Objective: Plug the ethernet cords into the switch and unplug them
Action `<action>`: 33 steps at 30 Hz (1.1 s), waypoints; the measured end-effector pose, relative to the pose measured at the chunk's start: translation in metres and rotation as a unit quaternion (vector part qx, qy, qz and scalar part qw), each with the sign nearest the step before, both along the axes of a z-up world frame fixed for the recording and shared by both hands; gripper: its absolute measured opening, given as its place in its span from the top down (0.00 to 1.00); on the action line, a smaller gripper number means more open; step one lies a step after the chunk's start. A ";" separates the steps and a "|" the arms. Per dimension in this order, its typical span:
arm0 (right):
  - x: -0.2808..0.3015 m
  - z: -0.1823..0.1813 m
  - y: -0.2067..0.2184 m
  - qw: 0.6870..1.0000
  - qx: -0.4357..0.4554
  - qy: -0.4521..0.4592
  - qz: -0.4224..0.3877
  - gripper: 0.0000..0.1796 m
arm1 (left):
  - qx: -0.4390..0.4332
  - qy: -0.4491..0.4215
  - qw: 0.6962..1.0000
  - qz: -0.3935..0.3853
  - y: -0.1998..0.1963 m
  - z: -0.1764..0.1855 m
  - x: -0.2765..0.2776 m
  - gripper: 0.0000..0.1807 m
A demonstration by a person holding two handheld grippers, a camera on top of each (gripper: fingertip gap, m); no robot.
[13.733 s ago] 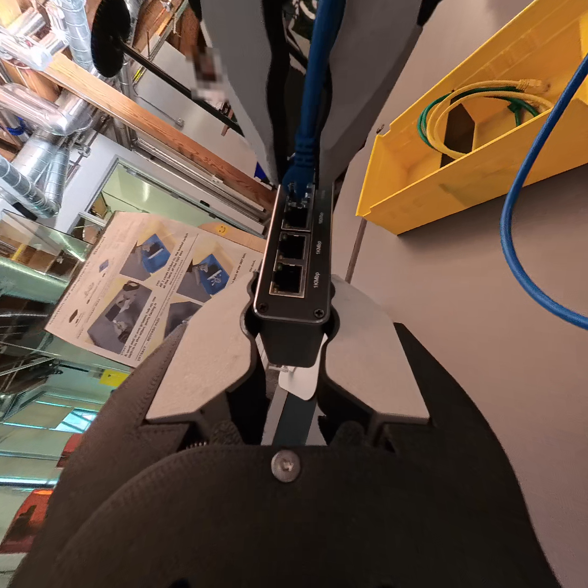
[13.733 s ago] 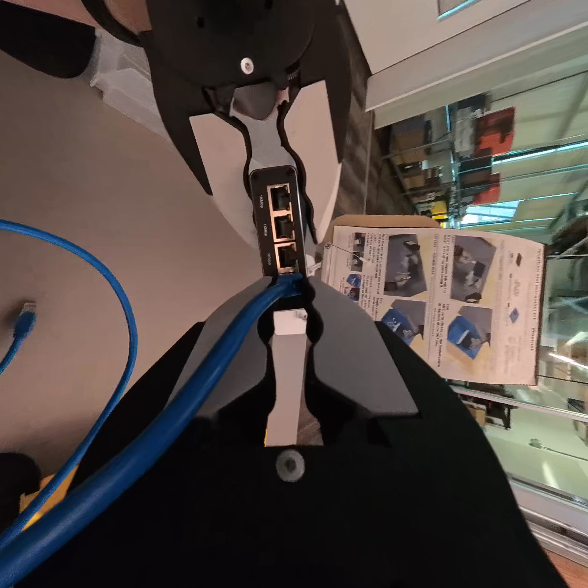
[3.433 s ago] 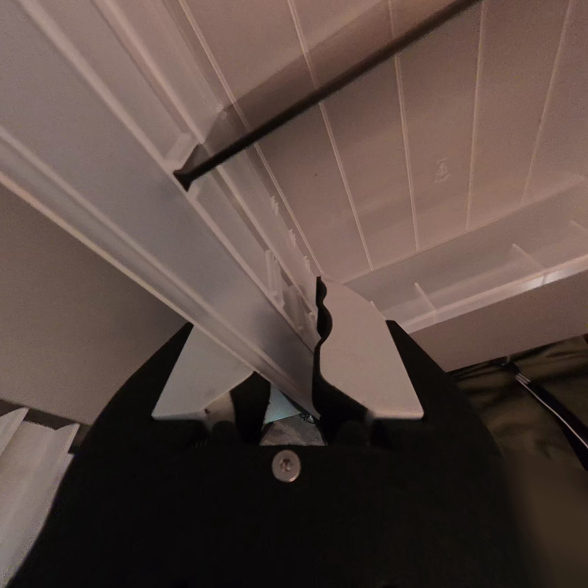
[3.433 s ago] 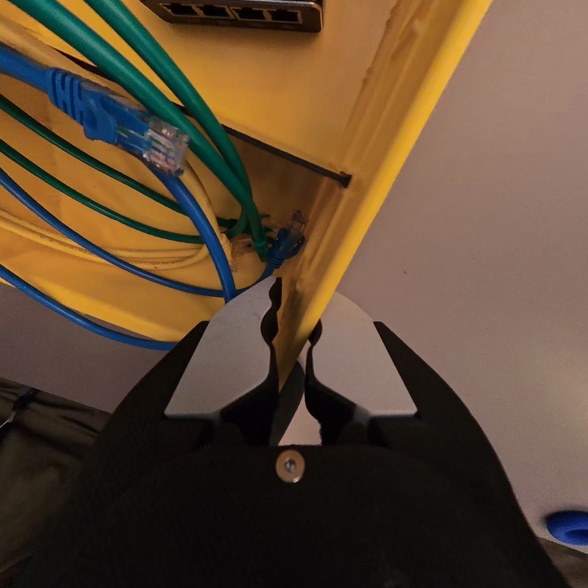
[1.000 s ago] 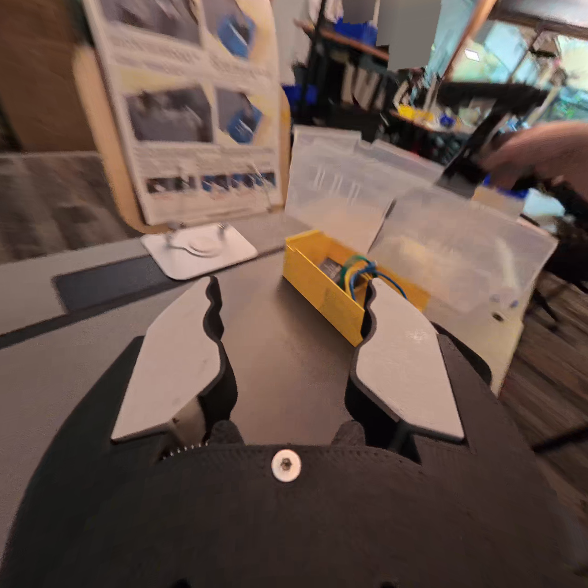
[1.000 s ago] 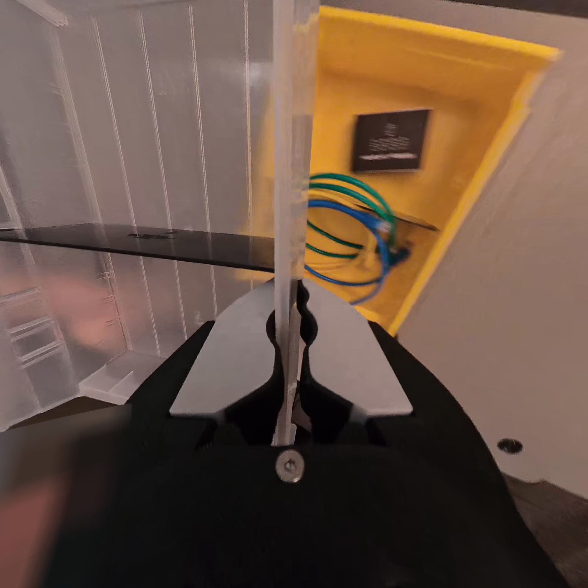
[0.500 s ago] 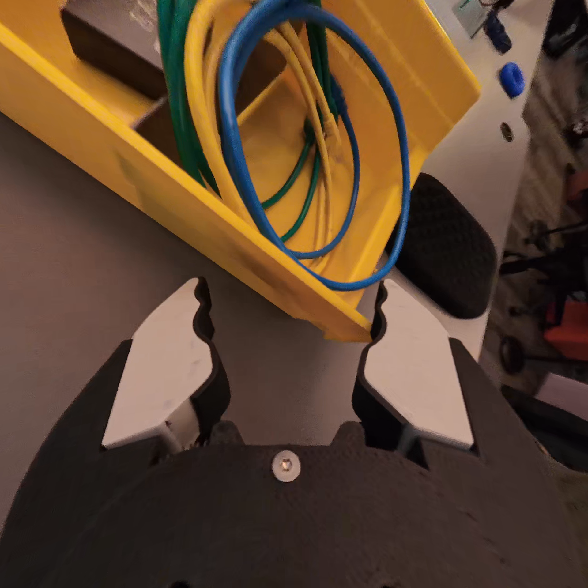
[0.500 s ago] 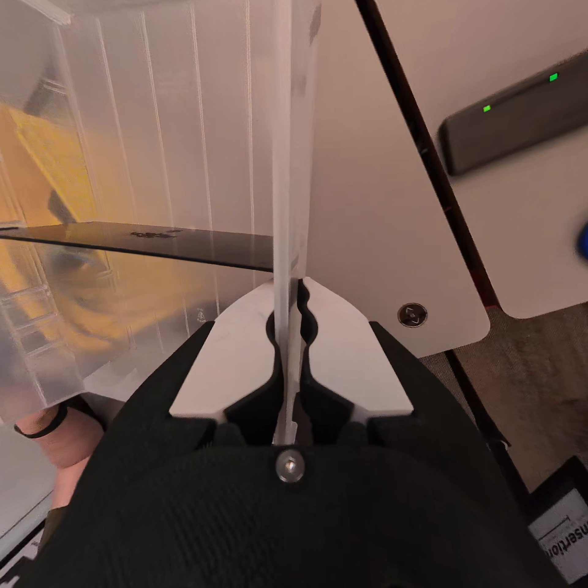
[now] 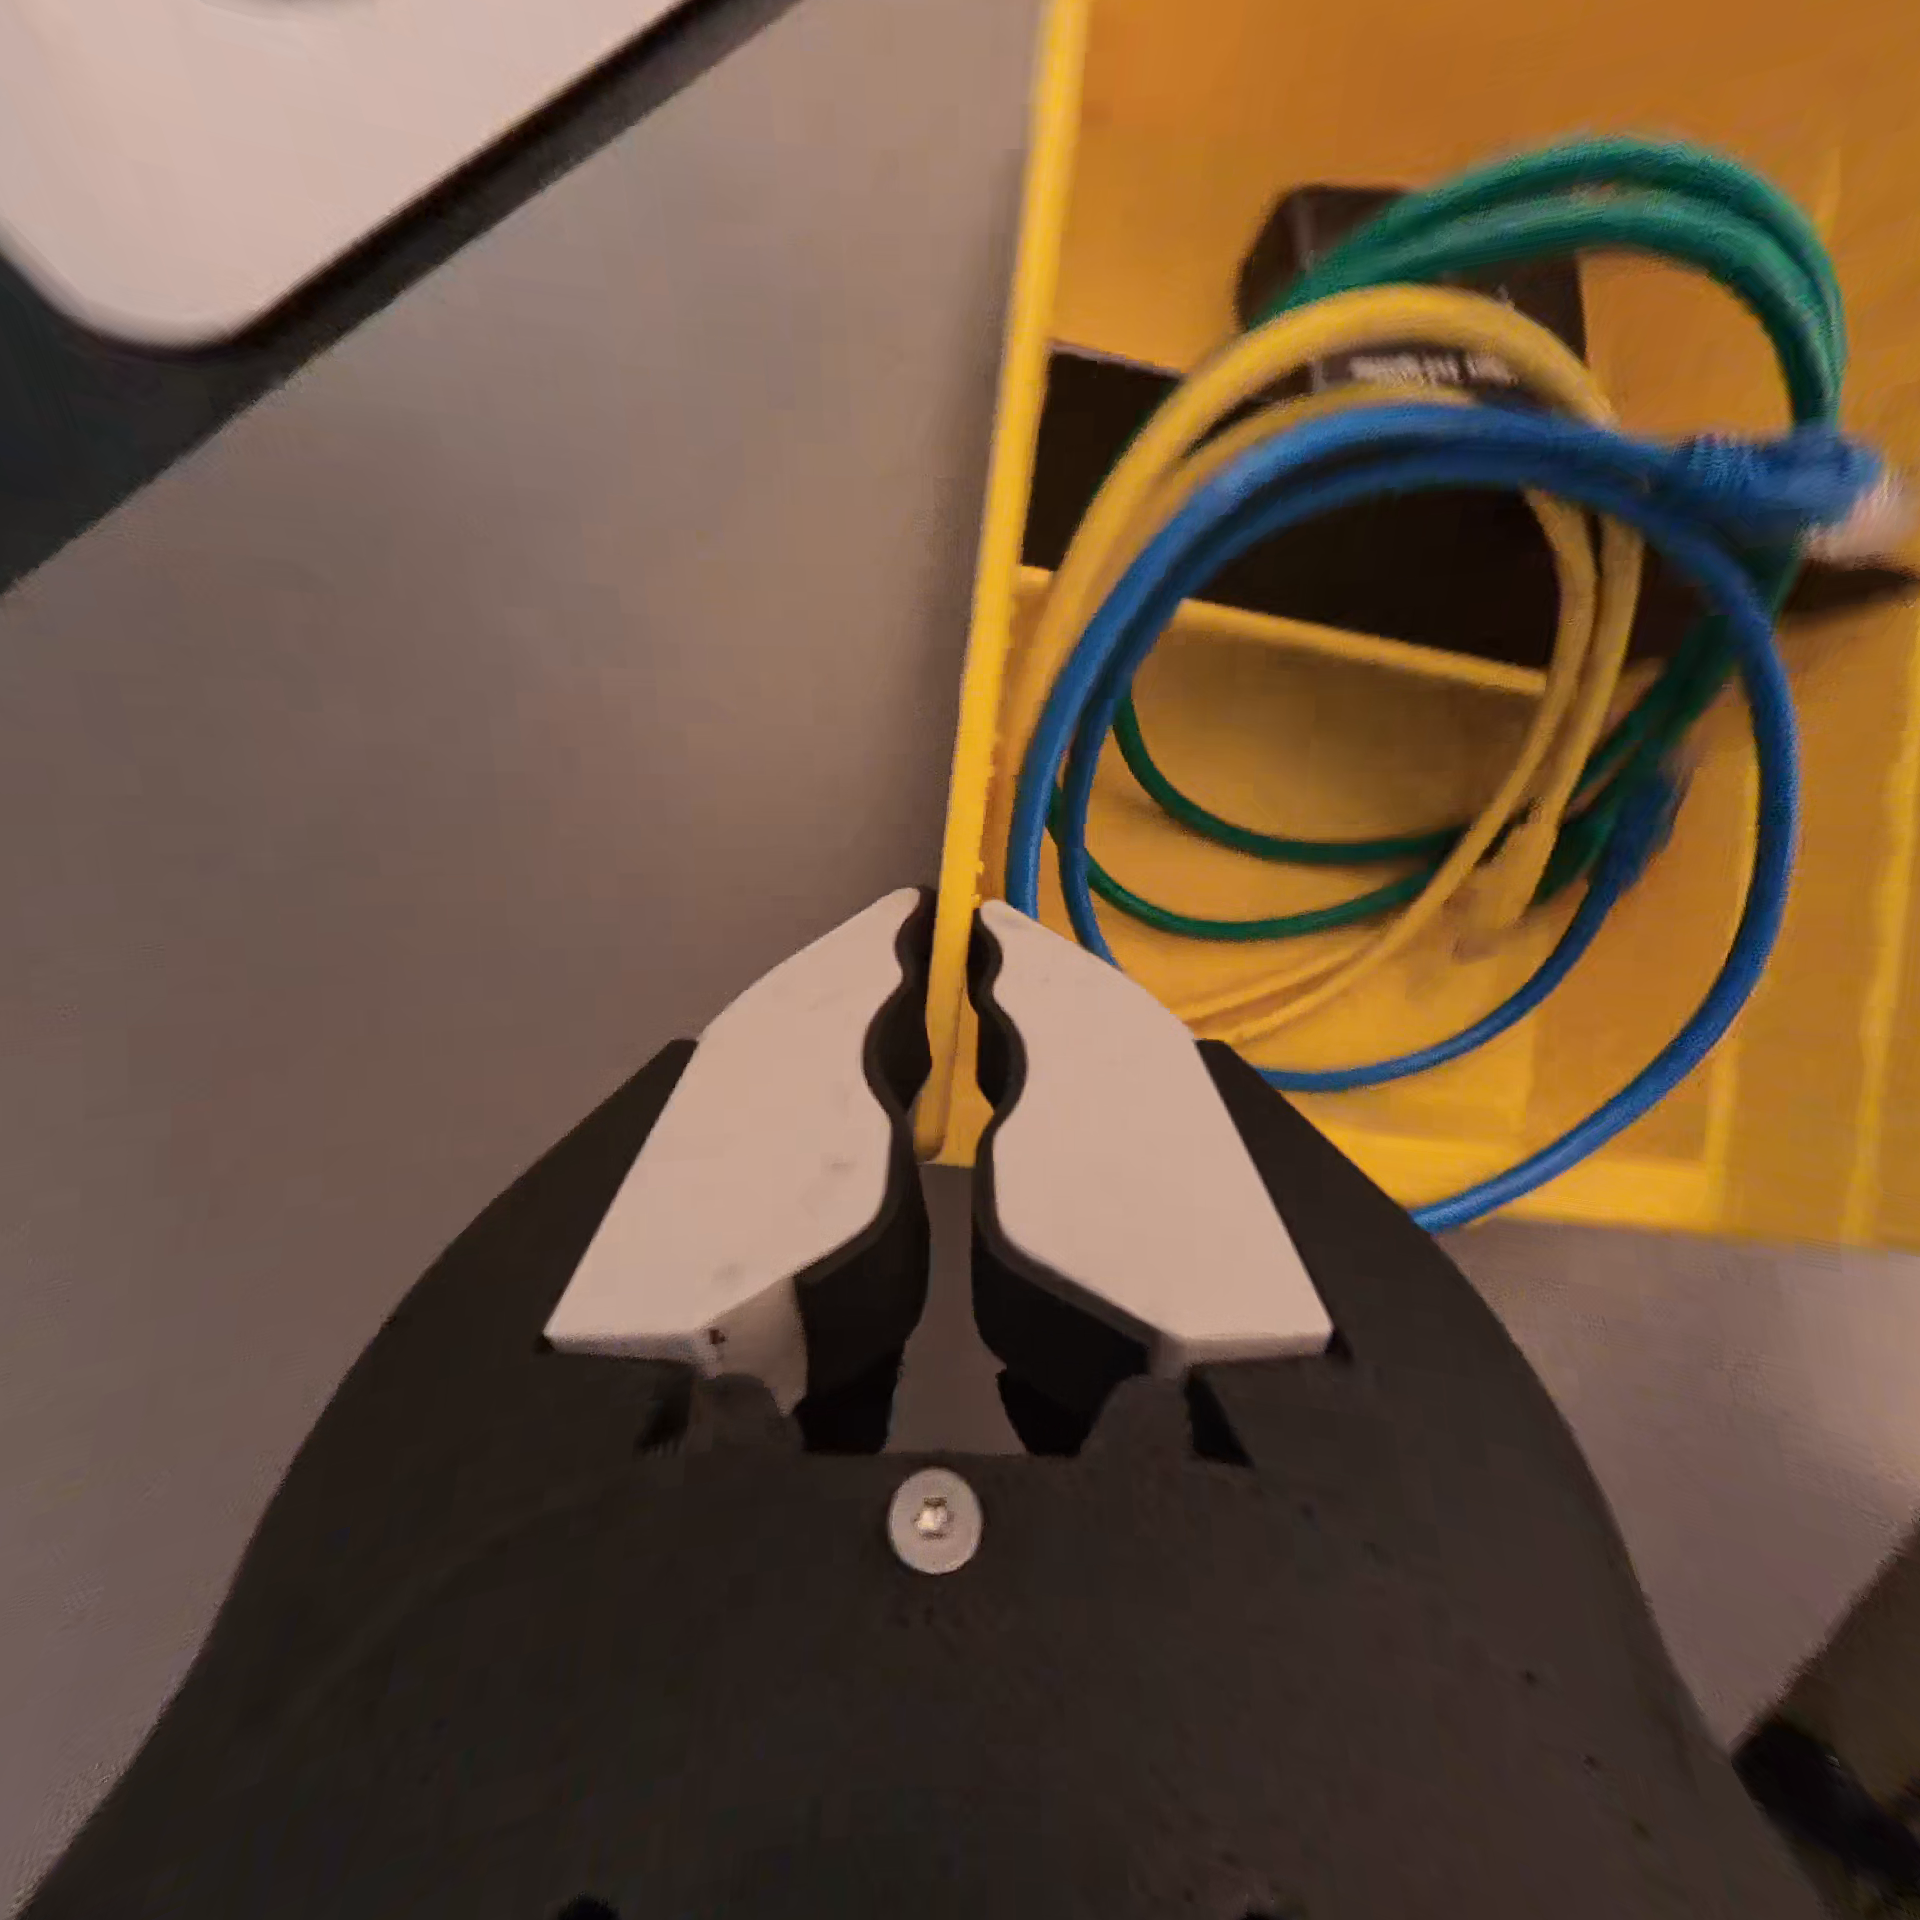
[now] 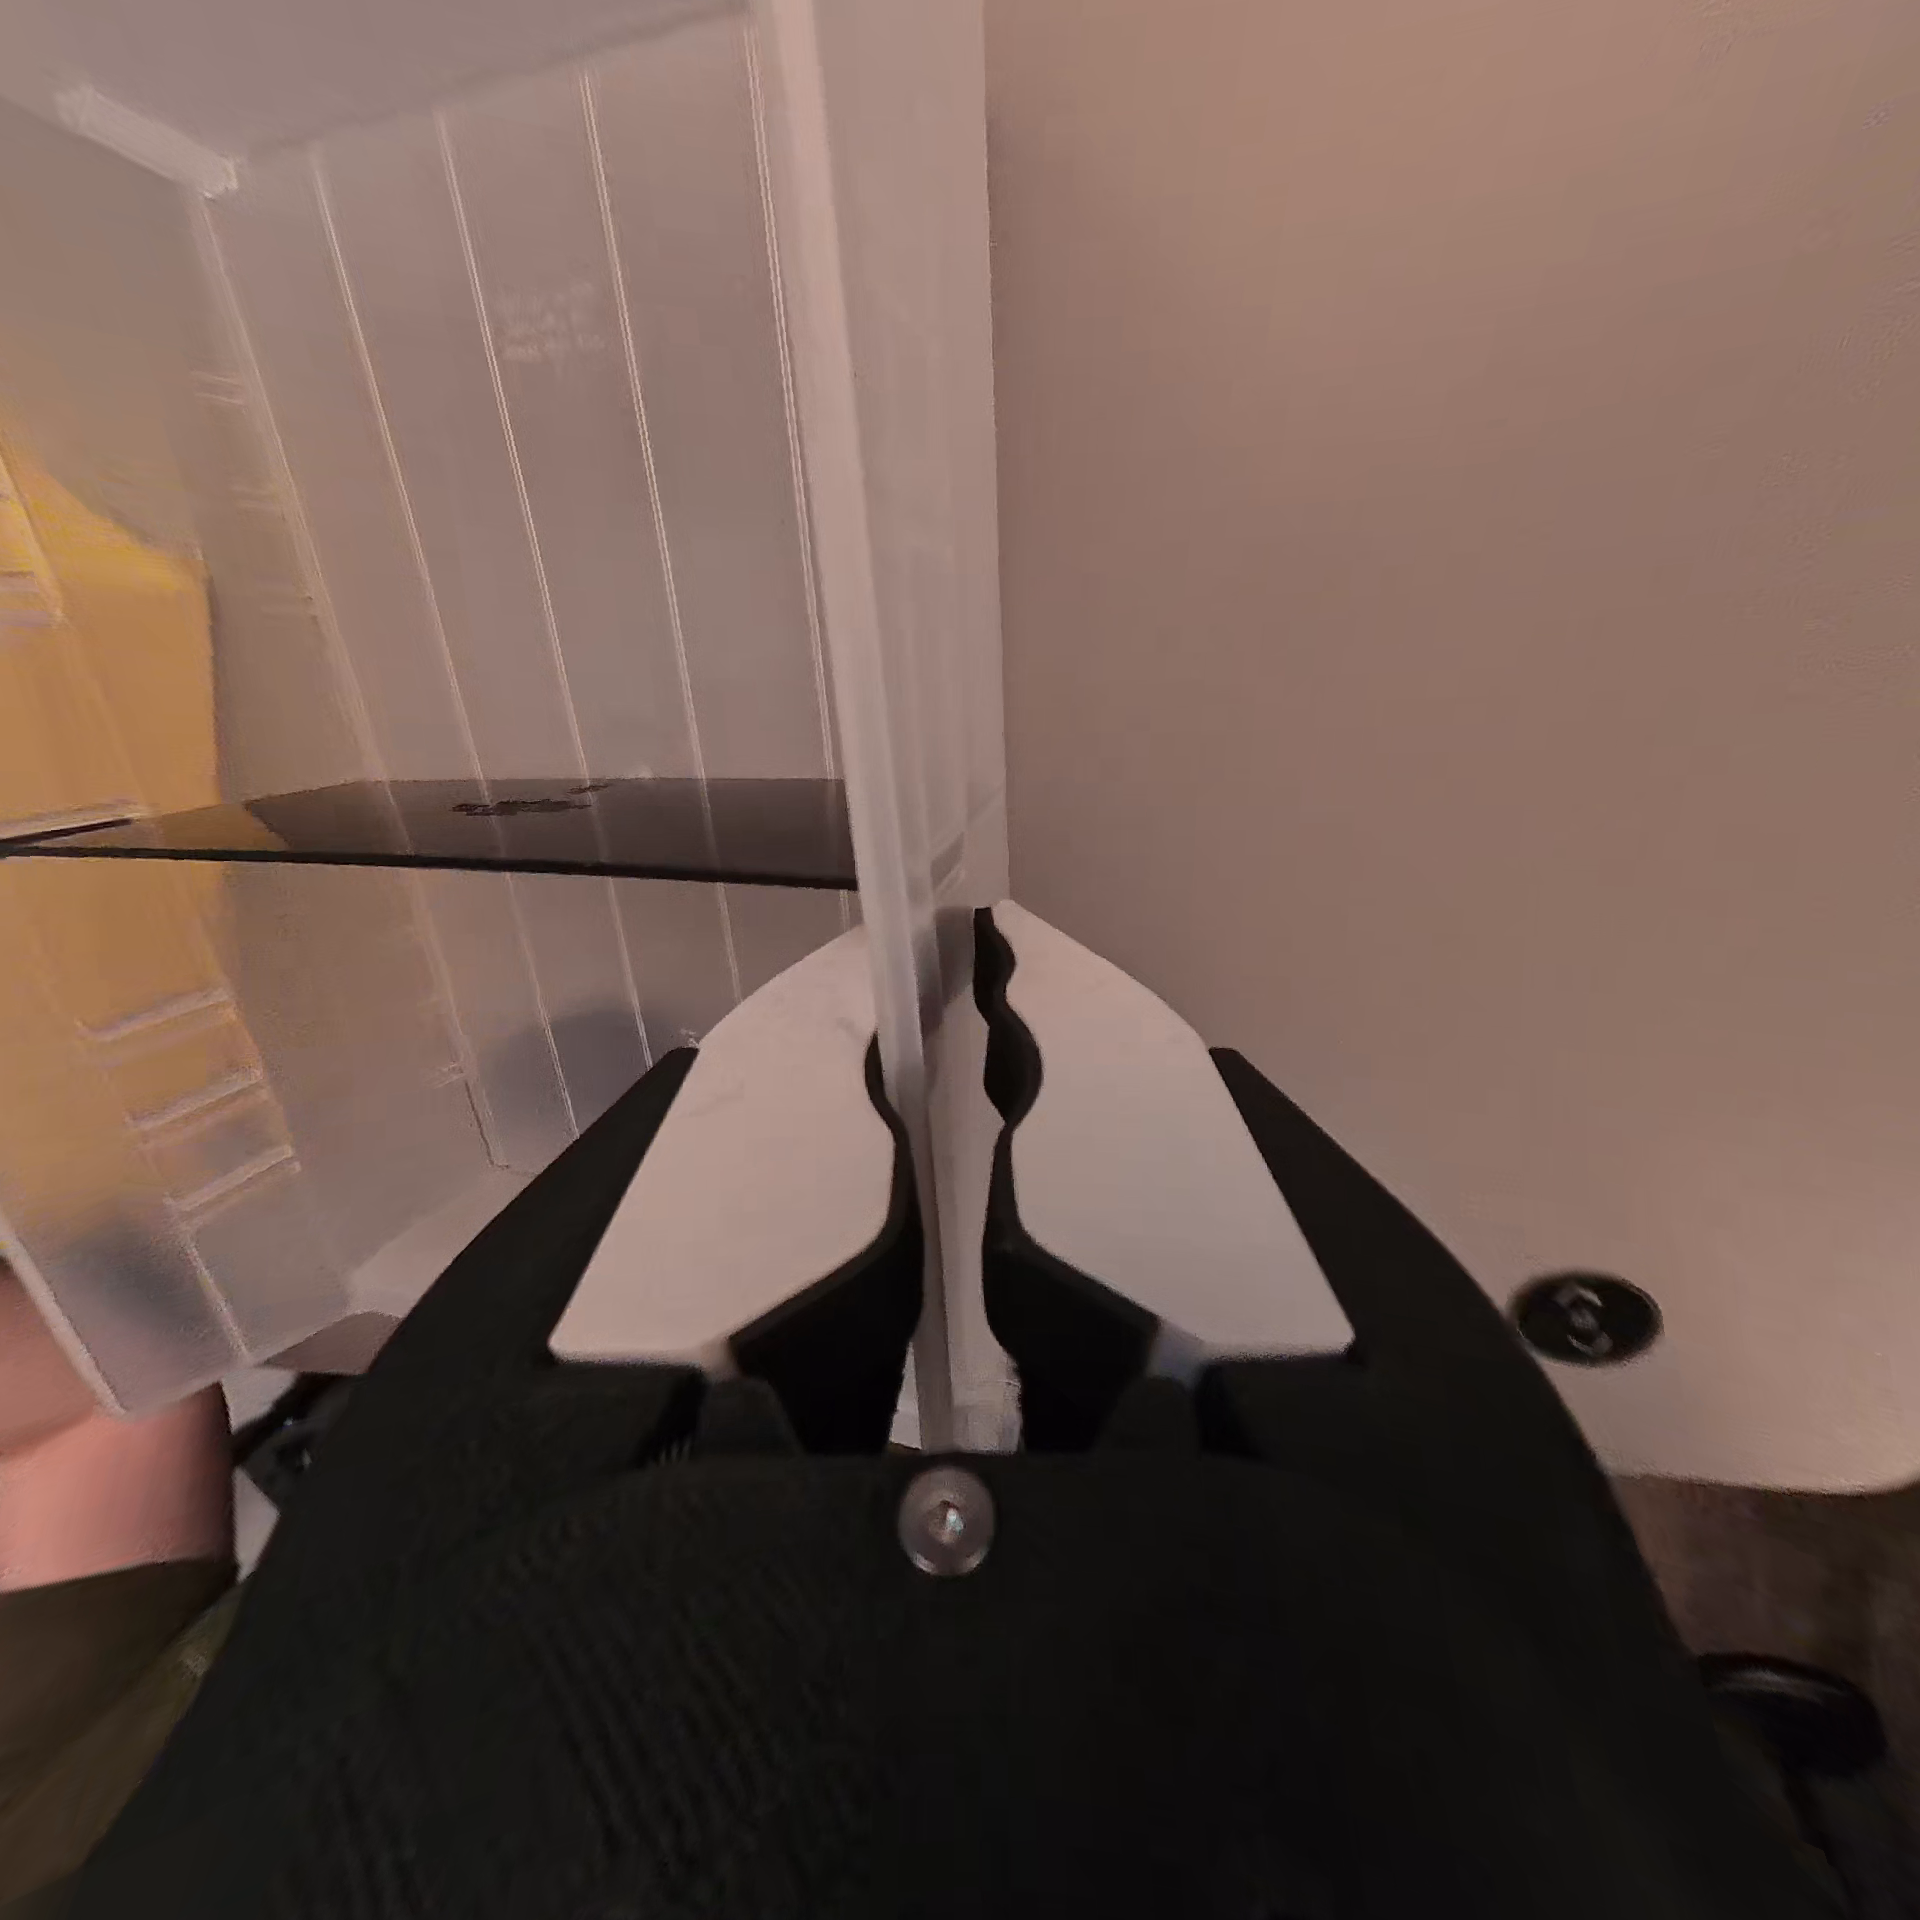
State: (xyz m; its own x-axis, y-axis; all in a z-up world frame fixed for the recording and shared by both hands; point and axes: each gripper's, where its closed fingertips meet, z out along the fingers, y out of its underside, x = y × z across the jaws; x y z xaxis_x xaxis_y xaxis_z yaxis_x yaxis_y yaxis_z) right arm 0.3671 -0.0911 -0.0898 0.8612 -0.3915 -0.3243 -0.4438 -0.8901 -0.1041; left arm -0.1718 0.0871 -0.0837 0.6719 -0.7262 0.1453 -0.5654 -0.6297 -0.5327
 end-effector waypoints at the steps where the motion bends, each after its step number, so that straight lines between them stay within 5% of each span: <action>1: -0.009 -0.005 0.008 1.000 -0.001 0.001 0.014 0.96 | -0.021 -0.008 1.000 0.015 0.004 0.001 -0.021 0.98; 8: -0.063 -0.024 0.058 0.997 0.002 0.003 0.076 0.96 | -0.062 0.018 0.986 0.156 0.006 0.004 -0.191 0.95; 13: -0.073 -0.027 0.087 0.997 0.019 -0.017 0.074 0.96 | -0.108 0.038 0.968 0.223 -0.035 0.002 -0.267 0.97; 24: -0.056 -0.033 0.094 0.982 0.031 -0.077 0.168 0.97 | -0.227 0.084 0.957 0.159 -0.113 0.000 -0.254 0.96; 29: -0.054 -0.033 0.093 0.973 0.033 -0.092 0.207 0.97 | -0.238 0.073 0.954 0.168 -0.115 0.001 -0.250 0.96; 33: -0.052 -0.033 0.094 0.955 0.026 -0.134 0.263 0.96 | -0.229 0.020 0.951 0.207 -0.098 0.008 -0.247 0.84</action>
